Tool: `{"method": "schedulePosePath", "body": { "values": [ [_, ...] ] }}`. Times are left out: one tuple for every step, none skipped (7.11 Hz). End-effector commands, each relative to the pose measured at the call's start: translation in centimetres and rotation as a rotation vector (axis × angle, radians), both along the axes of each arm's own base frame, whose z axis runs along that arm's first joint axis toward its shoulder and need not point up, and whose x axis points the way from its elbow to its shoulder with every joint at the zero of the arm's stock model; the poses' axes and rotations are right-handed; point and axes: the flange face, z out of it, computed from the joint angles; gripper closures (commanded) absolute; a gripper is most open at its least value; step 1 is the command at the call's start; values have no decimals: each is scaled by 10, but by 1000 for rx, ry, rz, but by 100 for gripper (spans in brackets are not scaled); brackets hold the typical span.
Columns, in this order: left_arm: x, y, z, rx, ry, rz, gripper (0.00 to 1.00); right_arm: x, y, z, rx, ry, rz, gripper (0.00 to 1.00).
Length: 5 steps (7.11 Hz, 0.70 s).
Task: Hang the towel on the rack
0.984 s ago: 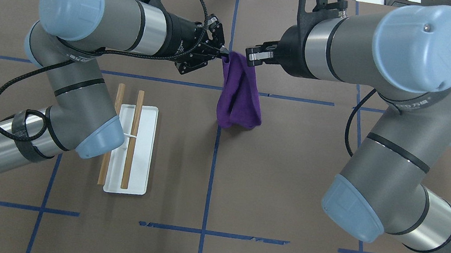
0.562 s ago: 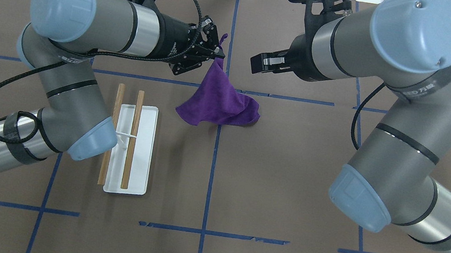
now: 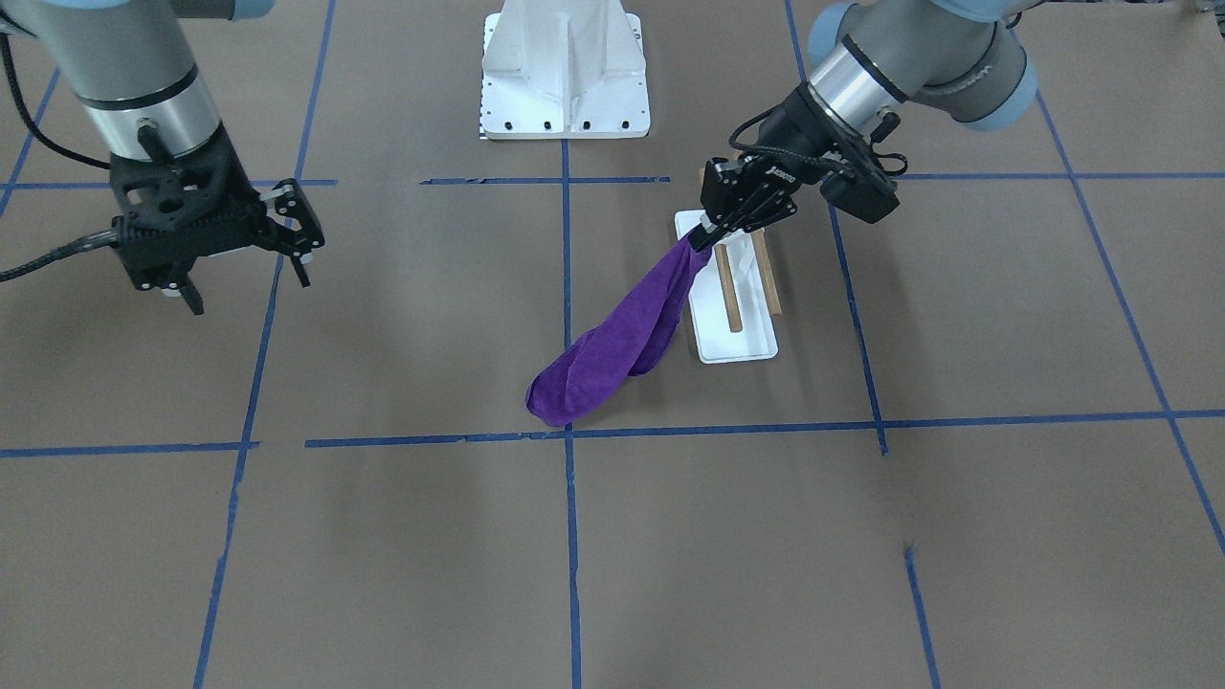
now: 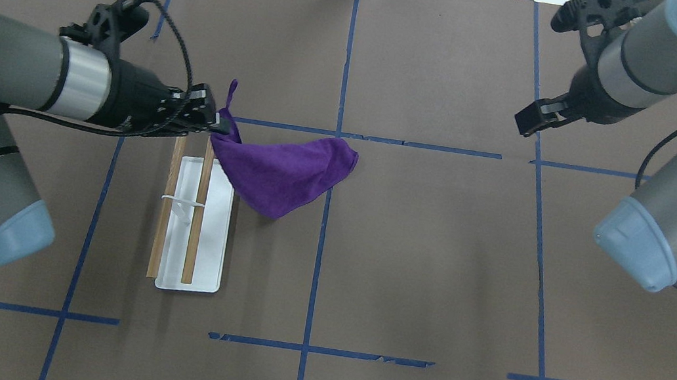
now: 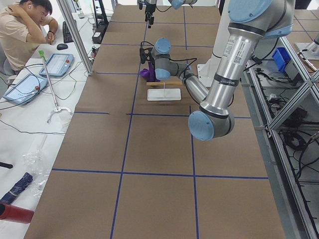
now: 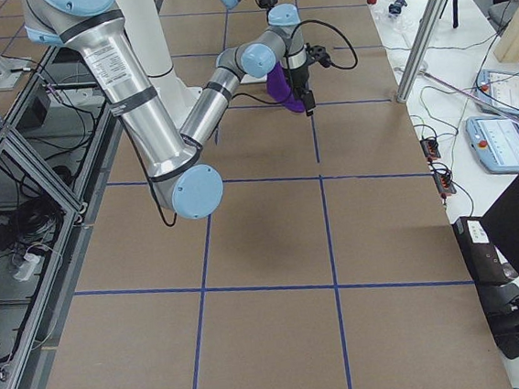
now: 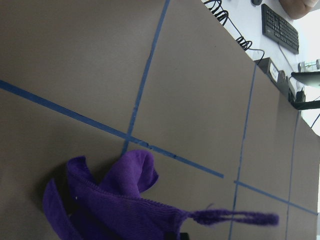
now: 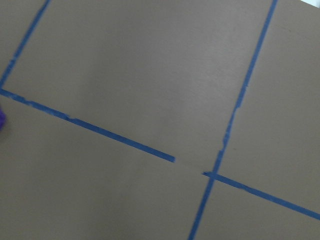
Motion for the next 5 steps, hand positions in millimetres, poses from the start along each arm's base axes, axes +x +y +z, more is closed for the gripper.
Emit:
{"method": "schedulePosePath", "body": {
  "values": [
    [-66,13,87,157,-78,63,100,54,-4,71,-31,85,-38,0],
    [-92,9,115,194,-109,82,100,76,-2,98,-56,114,-35,0],
    [-100,2,129,210,-137,77,100,97,1,124,-97,135,-10,0],
    [-103,-6,141,216,-159,70,100,116,11,156,-151,164,6,0],
    [-103,-9,145,213,-166,69,100,141,13,174,-153,182,-2,0]
  ]
}}
